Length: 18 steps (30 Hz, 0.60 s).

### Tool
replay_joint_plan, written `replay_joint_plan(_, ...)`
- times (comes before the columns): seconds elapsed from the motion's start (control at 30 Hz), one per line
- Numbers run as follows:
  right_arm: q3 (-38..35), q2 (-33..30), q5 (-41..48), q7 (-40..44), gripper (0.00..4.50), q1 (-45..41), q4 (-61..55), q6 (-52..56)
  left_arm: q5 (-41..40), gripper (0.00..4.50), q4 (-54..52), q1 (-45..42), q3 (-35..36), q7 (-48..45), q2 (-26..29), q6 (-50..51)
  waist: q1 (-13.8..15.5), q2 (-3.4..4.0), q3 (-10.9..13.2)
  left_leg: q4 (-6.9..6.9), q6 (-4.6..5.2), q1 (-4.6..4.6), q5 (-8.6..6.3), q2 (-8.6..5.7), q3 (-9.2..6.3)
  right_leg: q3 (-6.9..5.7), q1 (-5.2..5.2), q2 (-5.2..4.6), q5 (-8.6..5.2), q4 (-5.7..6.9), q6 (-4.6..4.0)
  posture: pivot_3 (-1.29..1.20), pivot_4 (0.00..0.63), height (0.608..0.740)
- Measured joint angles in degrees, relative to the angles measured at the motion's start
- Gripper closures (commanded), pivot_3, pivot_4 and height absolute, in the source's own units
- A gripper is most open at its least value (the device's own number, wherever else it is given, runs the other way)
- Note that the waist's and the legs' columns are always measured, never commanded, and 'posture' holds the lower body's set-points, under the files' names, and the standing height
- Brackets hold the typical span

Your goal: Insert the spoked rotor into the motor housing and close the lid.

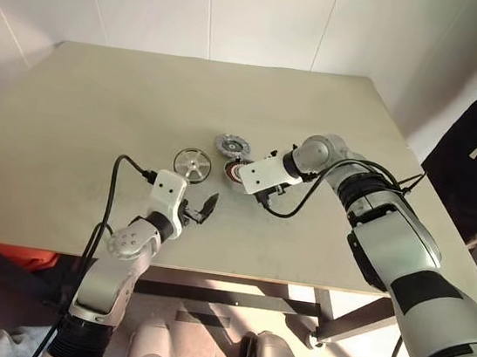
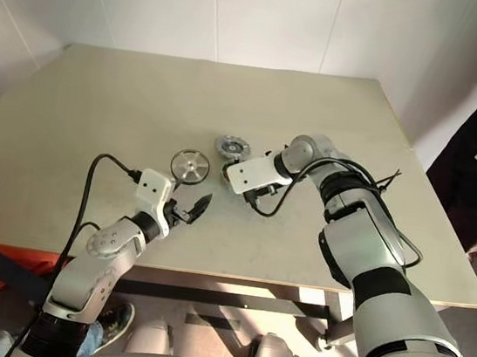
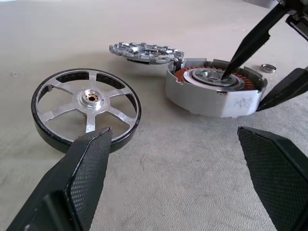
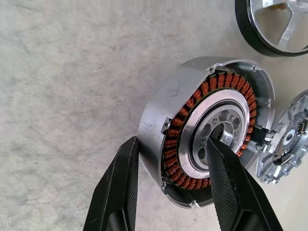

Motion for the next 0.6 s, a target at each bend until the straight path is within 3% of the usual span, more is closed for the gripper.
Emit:
replay_joint_plan(0.2,-1.36,-3.68,5.66,6.32,2.56,7.32,-11.32,-0.36,-0.03,0.09,0.80,-0.39,0.26,-0.87,0.31,-0.07,-0.01,-0.07,-0.08,0.00,0.04,0.12,-0.02,0.00,0.00,-0.01,0.19,0.00,-0.01,-0.03,-0.01,0.00,0.000,0.740)
replay_joint_plan(0.6,-1.54,-7.97,10.55,10.62,2.56,18.03,-31.96,11.44,-0.10,0.09,2.50,-2.16,0.58,-2.35,0.91,-0.11,0.18,-0.30,-0.46,-0.01,0.03,0.57,-0.03,-0.01,-0.01,-0.01,0.67,-0.01,-0.04,-0.13,0.03,0.00,0.000,0.740)
